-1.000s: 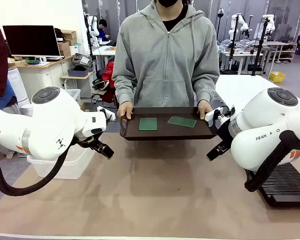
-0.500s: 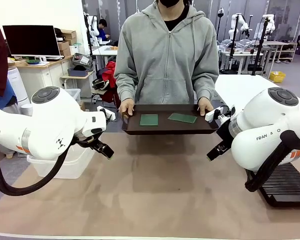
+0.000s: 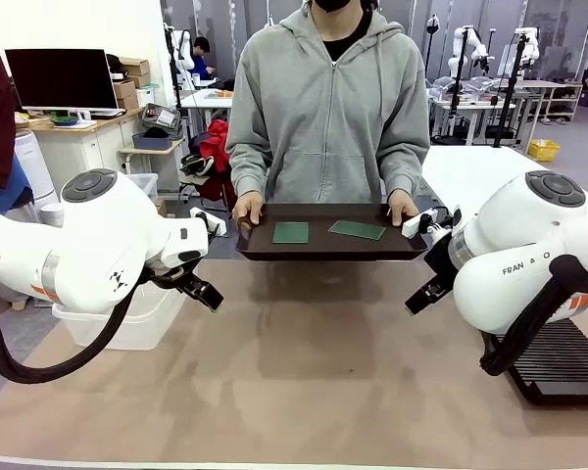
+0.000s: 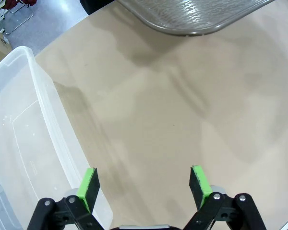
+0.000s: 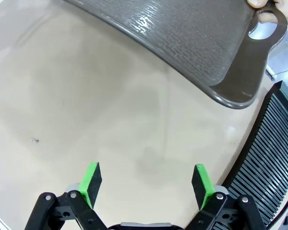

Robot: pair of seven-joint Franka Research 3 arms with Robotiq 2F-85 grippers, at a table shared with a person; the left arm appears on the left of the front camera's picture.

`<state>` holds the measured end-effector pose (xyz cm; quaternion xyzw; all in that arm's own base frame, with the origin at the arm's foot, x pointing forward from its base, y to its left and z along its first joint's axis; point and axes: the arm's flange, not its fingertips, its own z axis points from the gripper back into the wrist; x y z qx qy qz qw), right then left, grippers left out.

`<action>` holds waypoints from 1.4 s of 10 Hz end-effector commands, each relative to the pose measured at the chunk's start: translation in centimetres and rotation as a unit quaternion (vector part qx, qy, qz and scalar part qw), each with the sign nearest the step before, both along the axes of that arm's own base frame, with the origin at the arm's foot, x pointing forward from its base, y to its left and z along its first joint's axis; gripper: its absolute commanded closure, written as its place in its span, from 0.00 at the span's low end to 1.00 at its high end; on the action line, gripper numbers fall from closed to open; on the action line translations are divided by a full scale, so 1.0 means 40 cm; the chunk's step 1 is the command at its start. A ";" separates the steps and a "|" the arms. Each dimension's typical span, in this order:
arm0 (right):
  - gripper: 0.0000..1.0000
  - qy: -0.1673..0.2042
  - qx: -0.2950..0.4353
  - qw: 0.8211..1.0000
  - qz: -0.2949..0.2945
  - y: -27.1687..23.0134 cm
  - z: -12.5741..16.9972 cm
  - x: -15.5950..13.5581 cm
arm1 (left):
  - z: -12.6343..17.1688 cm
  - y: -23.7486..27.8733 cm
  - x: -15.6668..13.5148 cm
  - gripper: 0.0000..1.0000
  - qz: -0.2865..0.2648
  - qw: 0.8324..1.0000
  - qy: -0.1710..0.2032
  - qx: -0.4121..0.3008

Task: Sort PCBs into racks and boxes based on the side picked up.
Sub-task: Pick up the Blank PCB handed by the Human.

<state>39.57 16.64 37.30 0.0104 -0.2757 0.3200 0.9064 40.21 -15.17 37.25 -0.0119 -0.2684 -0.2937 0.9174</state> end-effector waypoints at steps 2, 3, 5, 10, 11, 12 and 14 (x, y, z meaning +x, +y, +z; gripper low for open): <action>0.00 0.000 0.000 1.000 0.000 0.000 0.000 0.000 | 0.000 0.001 0.000 0.00 0.000 1.000 0.000 0.000; 0.00 0.000 0.000 1.000 0.000 0.000 0.000 0.000 | 0.000 0.001 0.000 0.00 0.000 1.000 0.000 0.000; 0.00 0.000 0.000 1.000 0.000 0.000 0.000 0.000 | 0.000 0.001 0.000 0.00 0.000 1.000 0.000 0.000; 0.00 0.064 0.023 0.997 0.033 -0.026 0.139 -0.086 | 0.152 0.044 -0.077 0.00 -0.075 0.994 0.070 -0.045; 0.00 0.082 0.028 0.995 0.053 -0.054 0.188 -0.081 | 0.192 0.054 -0.078 0.00 -0.090 0.991 0.067 -0.066; 0.00 0.099 0.040 0.992 0.068 -0.074 0.235 -0.088 | 0.238 0.068 -0.093 0.00 -0.116 0.987 0.072 -0.088; 0.00 0.113 0.062 0.988 0.084 -0.116 0.344 -0.100 | 0.324 0.111 -0.104 0.00 -0.156 0.980 0.058 -0.112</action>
